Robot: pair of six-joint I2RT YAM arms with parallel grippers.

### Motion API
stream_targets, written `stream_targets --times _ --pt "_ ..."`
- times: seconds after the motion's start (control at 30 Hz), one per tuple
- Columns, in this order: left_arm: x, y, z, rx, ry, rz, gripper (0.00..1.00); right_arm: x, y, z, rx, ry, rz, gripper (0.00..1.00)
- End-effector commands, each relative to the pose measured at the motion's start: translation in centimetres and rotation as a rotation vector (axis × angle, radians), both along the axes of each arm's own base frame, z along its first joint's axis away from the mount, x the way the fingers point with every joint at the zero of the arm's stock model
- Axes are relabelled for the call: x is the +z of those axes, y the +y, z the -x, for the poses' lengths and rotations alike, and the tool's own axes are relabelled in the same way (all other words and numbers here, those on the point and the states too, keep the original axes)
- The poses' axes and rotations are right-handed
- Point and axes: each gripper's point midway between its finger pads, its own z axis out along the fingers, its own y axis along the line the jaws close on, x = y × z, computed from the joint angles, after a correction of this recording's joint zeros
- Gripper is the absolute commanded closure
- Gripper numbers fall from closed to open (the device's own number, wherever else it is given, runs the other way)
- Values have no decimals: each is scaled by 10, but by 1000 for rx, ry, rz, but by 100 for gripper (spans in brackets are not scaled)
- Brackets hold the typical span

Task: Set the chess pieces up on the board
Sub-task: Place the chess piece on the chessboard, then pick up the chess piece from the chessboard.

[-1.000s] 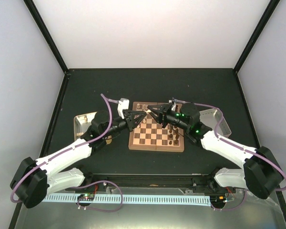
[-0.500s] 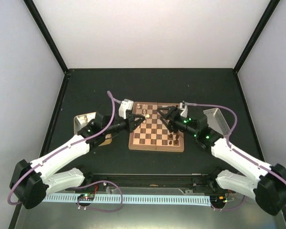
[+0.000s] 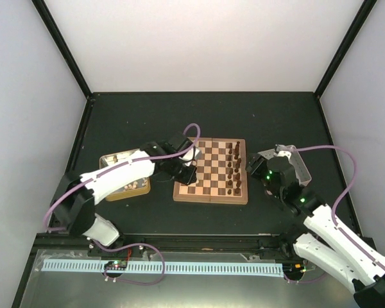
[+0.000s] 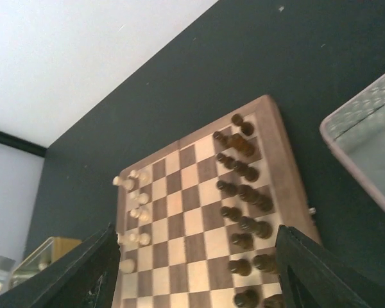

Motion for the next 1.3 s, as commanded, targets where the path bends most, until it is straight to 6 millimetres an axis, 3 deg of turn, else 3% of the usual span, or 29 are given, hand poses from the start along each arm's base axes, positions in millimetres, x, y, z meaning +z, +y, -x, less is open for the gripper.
stream_targets --times 0.0,0.3,0.5,0.6,1.07,1.27 --pt "-21 28 17 -45 103 -243 95 -11 -33 4 -92 -19 153 33" --pt "-50 29 4 -35 149 -371 90 -16 -31 3 -76 -17 165 33" --pt "-54 27 -1 -21 145 -376 67 -18 -29 3 -66 -18 167 32" --pt "-52 27 -2 -8 132 -363 63 -17 -29 3 -65 -21 168 32" --pt "-41 13 2 65 103 -190 53 -23 -29 3 -64 -10 168 32" --pt "-44 8 7 79 122 -134 56 -26 -28 3 -61 -5 165 32"
